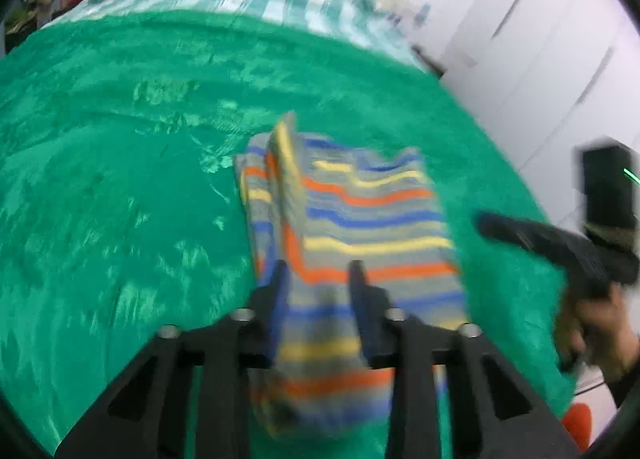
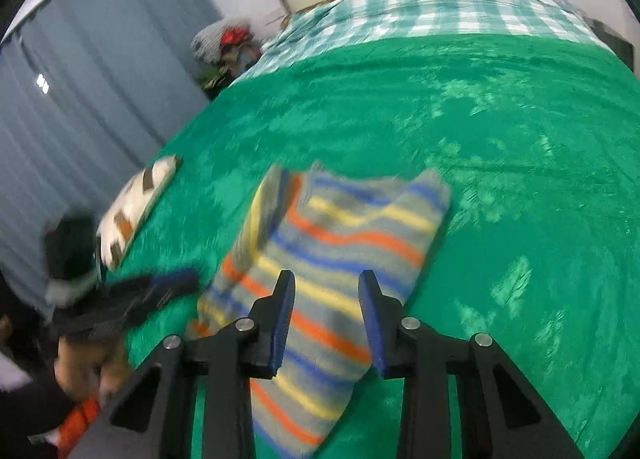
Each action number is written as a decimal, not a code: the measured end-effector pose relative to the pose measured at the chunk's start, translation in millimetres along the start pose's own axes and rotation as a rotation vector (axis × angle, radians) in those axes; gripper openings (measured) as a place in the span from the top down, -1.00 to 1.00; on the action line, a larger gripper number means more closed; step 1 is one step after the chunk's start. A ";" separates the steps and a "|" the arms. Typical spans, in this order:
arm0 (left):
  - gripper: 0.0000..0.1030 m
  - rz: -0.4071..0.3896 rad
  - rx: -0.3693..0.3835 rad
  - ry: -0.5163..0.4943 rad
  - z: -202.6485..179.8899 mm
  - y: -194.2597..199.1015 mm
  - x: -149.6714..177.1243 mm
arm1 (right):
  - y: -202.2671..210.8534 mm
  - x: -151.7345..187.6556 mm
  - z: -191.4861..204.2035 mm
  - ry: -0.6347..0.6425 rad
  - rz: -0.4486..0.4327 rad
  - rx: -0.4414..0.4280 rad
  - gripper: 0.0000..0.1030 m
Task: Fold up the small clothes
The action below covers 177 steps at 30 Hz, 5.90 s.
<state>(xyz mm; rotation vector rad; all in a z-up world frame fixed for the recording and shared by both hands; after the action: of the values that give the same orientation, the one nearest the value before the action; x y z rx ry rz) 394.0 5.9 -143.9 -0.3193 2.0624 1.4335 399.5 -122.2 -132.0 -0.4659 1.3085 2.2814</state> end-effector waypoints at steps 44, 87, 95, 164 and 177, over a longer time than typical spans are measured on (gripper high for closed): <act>-0.30 0.145 -0.180 -0.093 19.6 20.3 70.2 | -24.6 111.6 15.5 0.037 0.060 0.247 0.20; -0.63 0.131 -0.160 -0.002 27.7 85.4 110.5 | 79.2 201.6 -13.1 -0.237 -0.058 0.218 -0.37; -0.66 0.019 -0.017 0.116 58.0 69.7 37.2 | 64.8 117.4 -41.1 -0.305 -0.121 0.112 -0.44; -0.99 0.110 -0.411 -0.078 -104.1 223.4 147.5 | 187.2 197.2 132.6 0.007 -0.066 0.489 -0.99; -0.99 -0.028 -0.427 -0.062 -107.5 256.5 140.6 | 201.7 198.8 152.4 0.026 -0.117 0.496 -0.99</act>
<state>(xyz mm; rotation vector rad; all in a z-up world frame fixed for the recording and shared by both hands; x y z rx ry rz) 115.5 26.6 -5.5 -0.4648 1.6829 1.8368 114.0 -32.9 -14.1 -0.3840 1.7387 1.7730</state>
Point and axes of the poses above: each gripper's, at about its wrist camera, not at the fingertips, and y roughly against the way its jaws point, z to its left, x to its underside, the point moved 3 cm from there along -y, roughly the way its jaws point, and after that the axes turned 10 degrees about -y, right-handed, at the moved point
